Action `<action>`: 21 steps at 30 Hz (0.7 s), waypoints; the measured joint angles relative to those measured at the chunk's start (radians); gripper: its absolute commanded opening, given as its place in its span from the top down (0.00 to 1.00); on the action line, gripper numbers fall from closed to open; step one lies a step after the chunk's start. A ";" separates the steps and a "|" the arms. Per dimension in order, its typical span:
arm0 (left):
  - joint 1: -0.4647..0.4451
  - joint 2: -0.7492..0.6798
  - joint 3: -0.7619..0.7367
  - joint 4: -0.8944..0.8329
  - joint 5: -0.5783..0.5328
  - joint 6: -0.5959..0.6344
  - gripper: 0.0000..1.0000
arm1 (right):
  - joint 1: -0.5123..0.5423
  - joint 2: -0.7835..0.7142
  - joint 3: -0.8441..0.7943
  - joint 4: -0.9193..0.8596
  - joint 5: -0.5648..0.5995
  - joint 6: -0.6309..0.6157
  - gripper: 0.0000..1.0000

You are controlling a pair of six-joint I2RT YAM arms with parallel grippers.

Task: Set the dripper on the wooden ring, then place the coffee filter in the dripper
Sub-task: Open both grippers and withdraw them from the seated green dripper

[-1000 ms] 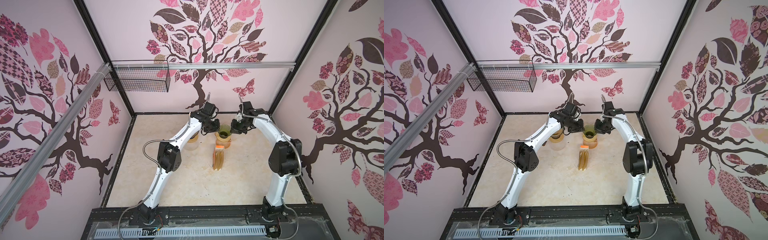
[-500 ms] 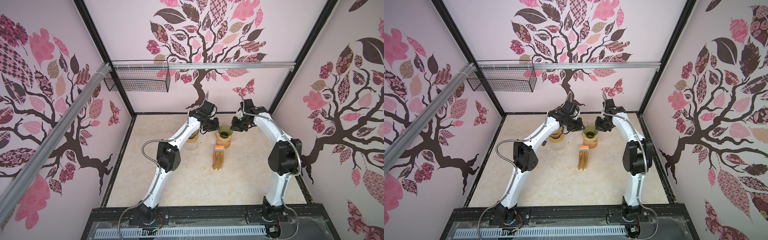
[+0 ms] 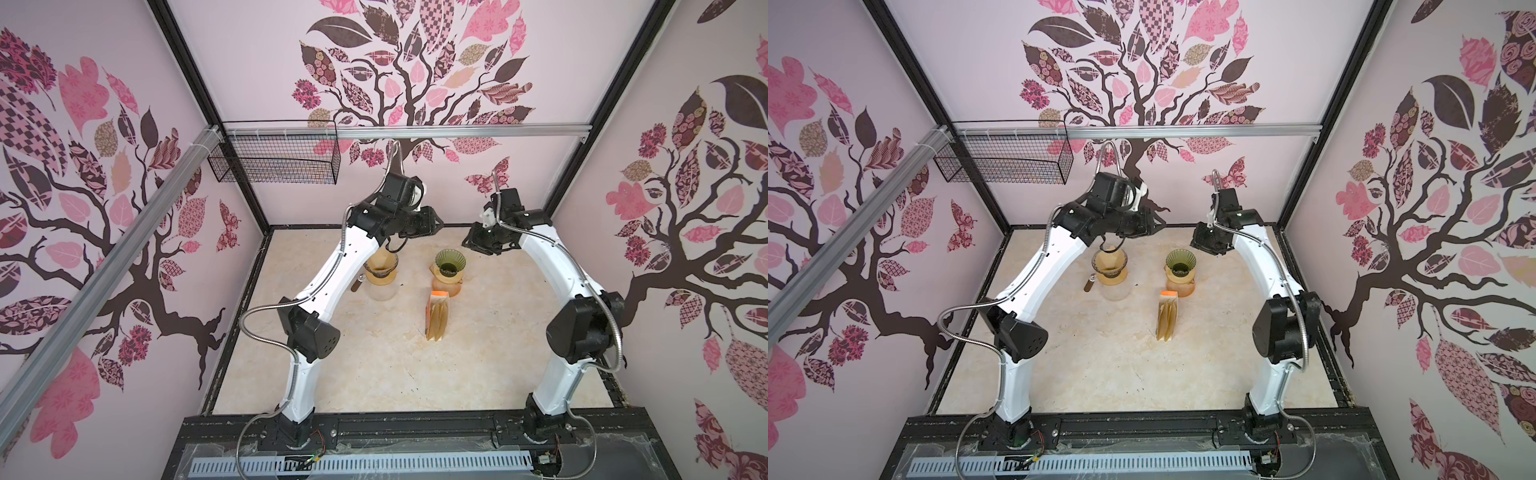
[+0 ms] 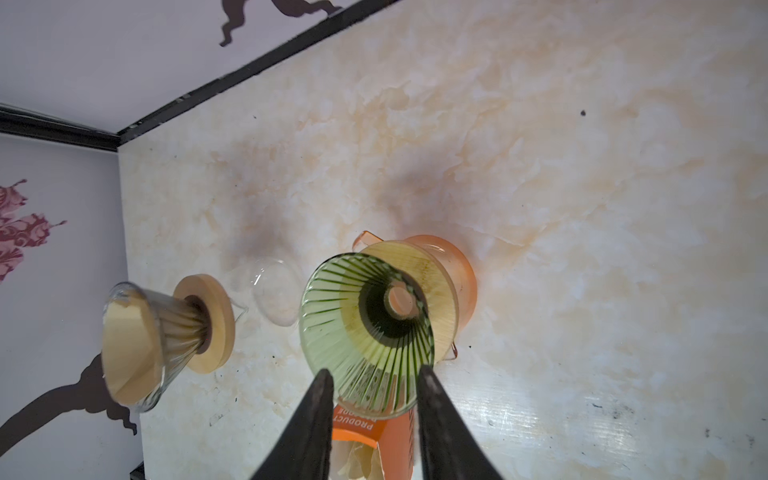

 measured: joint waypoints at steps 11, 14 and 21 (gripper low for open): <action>-0.038 -0.513 -0.644 0.172 -0.091 0.046 0.11 | 0.035 -0.327 -0.301 0.086 -0.032 -0.003 0.43; -0.038 -0.689 -0.867 0.229 -0.140 0.043 0.02 | 0.066 -0.375 -0.379 0.103 -0.028 -0.003 0.38; -0.028 -1.094 -1.277 0.346 -0.232 0.042 0.02 | 0.248 -0.481 -0.534 0.158 0.050 -0.007 0.33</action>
